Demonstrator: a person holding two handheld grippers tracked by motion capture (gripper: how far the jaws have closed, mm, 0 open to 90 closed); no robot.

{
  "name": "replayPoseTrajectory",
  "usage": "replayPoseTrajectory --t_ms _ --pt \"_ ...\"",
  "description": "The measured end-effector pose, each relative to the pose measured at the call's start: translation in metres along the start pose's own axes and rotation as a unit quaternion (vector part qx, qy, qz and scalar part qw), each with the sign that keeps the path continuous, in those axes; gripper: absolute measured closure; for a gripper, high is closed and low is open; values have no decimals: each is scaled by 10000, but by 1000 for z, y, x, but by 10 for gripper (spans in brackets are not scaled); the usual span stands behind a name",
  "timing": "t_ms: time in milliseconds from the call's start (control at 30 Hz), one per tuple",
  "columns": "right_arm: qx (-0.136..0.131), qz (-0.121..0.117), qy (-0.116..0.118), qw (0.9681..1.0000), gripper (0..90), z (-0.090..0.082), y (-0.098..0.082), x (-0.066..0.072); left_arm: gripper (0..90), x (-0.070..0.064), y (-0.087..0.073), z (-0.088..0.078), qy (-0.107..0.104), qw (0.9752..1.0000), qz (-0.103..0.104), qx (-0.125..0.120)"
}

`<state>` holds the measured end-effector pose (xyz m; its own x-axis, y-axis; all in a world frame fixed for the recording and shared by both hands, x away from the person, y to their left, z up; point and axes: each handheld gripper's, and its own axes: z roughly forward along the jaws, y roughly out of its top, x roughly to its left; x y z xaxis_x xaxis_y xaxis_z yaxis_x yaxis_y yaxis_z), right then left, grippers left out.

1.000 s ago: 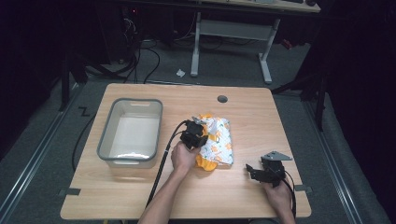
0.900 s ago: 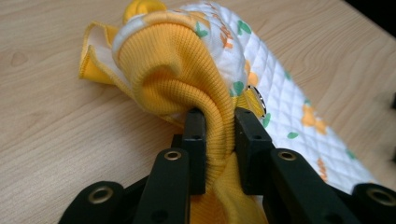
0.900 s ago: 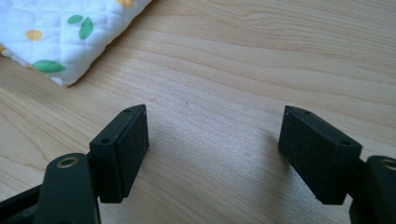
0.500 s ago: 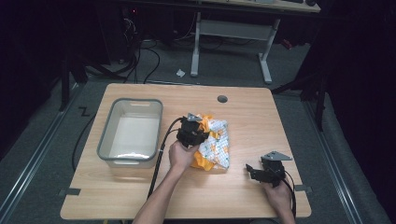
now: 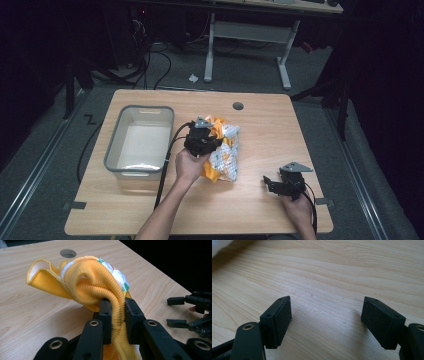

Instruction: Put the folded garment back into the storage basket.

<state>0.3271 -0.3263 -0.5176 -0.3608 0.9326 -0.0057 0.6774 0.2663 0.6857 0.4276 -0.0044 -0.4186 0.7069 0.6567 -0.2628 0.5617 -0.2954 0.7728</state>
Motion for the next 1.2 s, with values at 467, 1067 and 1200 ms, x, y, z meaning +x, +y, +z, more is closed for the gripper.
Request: replayPoseTrajectory --t_ms 467,1067,1200 --pt "1 -15 4 10000 247 0 0 0 782 -1 12 -27 -10 9998 122 -127" --pt "2 -10 7 10000 247 0 0 0 782 18 16 -66 -90 9993 -79 -355" --pt "0 -4 8 10000 247 0 0 0 782 21 16 -71 -83 9992 -105 -376"
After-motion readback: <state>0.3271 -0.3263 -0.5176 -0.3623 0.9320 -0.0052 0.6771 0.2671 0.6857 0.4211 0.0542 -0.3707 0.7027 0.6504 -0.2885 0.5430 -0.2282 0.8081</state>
